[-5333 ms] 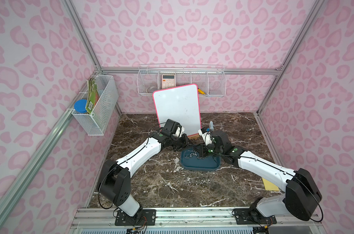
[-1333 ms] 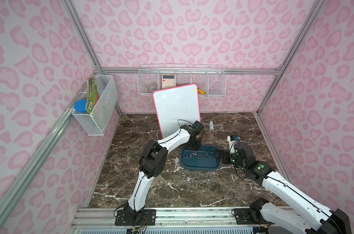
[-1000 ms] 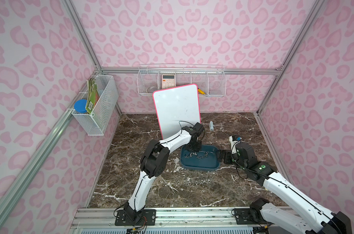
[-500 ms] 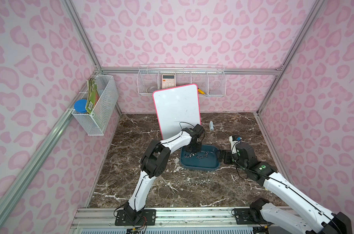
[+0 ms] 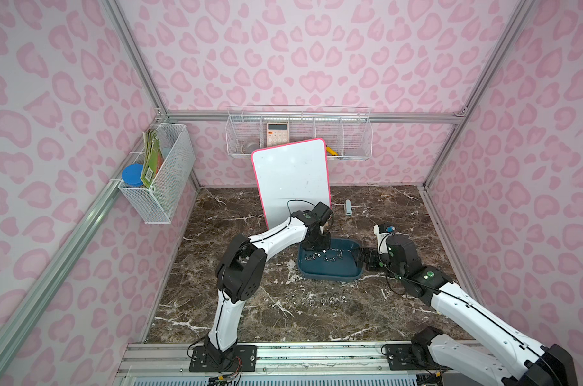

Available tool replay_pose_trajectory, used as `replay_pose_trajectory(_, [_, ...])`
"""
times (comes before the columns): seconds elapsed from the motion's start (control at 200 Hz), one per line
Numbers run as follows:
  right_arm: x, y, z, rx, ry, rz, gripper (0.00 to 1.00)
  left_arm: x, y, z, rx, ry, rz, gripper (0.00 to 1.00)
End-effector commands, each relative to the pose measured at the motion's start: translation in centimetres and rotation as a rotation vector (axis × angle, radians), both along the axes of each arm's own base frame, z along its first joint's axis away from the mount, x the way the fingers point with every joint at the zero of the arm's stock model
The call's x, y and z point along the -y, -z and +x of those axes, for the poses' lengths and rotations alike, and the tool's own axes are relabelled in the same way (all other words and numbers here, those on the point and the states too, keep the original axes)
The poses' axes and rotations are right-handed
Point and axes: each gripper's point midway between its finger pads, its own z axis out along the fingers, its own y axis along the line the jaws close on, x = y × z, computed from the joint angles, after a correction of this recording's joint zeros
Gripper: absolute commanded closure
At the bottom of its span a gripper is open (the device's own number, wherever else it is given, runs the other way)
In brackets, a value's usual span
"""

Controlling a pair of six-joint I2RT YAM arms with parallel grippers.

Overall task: Take out the wing nut from the storage box
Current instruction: Pick up the wing nut from the storage box.

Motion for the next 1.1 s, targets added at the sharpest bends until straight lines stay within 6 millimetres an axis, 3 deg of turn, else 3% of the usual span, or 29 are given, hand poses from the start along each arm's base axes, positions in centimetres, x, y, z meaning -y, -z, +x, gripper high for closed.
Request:
replay_pose_trajectory(0.0, [-1.0,-1.4,0.5,0.029,-0.021,0.05,0.05,0.8,-1.7,-0.5,0.003,-0.007,-0.077,0.95])
replay_pose_trajectory(0.275, [-3.0,-2.0,0.8,0.017,-0.092,0.113,0.13,1.5,-4.6,-2.6,0.002,0.018,-0.198,0.96])
replay_pose_trajectory(0.555, [-5.3,-2.1,1.2,-0.008,-0.177,0.171,0.45,2.2,-6.6,-4.2,0.006,0.045,-0.276,0.96])
replay_pose_trajectory(0.67, [-6.3,-1.7,1.5,-0.029,-0.21,0.185,0.62,2.4,-7.4,-4.3,0.016,0.053,-0.298,0.97])
replay_pose_trajectory(1.095, [-7.5,-0.3,3.0,-0.105,-0.222,0.206,0.67,2.5,-8.1,-5.4,0.004,0.07,-0.334,0.97])
